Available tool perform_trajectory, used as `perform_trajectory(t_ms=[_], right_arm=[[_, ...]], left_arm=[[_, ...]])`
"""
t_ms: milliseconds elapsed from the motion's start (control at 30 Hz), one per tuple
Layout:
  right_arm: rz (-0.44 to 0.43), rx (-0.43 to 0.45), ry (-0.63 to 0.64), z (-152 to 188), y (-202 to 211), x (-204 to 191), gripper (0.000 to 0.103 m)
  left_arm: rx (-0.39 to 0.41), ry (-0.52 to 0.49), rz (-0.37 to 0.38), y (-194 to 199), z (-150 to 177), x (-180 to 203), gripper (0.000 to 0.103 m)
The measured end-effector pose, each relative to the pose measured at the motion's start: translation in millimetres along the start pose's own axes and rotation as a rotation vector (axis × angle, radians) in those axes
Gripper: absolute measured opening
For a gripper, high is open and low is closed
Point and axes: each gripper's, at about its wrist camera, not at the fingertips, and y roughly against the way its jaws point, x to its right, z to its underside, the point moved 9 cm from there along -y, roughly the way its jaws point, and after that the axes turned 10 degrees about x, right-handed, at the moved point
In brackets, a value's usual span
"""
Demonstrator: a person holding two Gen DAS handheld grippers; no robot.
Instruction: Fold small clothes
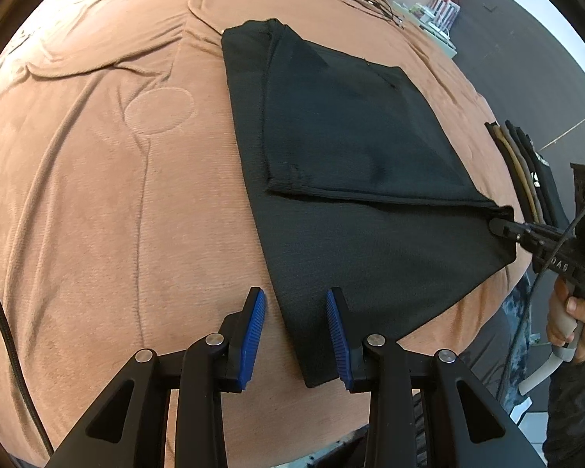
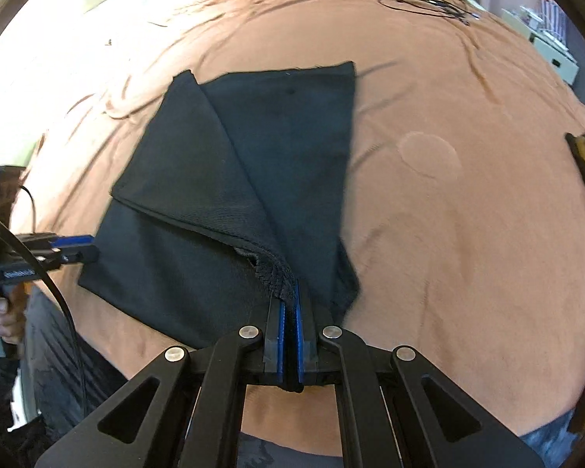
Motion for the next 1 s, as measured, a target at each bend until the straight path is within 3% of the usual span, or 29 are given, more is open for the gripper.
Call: perform_trajectory(t_ms=[200,233,300,333,367,700,833,1000], right_arm=[[0.121,-0.060,0.145,5,1,-16,0.005],[0.139,-0.063,0.166,4,1,-19,0.014],[0.160,-0.058,0.206,-1,2,-25,0.044],[0.165,-0.049,0.220,-4,3,-29,0.068],[0.162,-0.034,0.240,-7,4,-36,0.074],[0.126,-0.062,0.352,-17,-31,-95,0.074],[0.118,-0.077,0.400,-24,-54,-106,0.074],[0.128,-0.090,0.429,-32,-84,-112,0.074]], left_arm=[[-0.006,-0.003,0.006,-5,-1,0,0.034],[-0.005,0.002,0.010,-4,-1,-1,0.034],[-0.005,0.015,0.022,-3,-2,-3,0.034],[-0.003,0.020,0.028,-2,-1,-4,0.034],[0.001,0.026,0.036,-2,-2,-5,0.034],[0.019,0.079,0.081,-2,-4,-10,0.033],[0.015,0.145,0.084,-5,-2,-20,0.023],[0.003,0.184,0.081,-3,2,-25,0.020]])
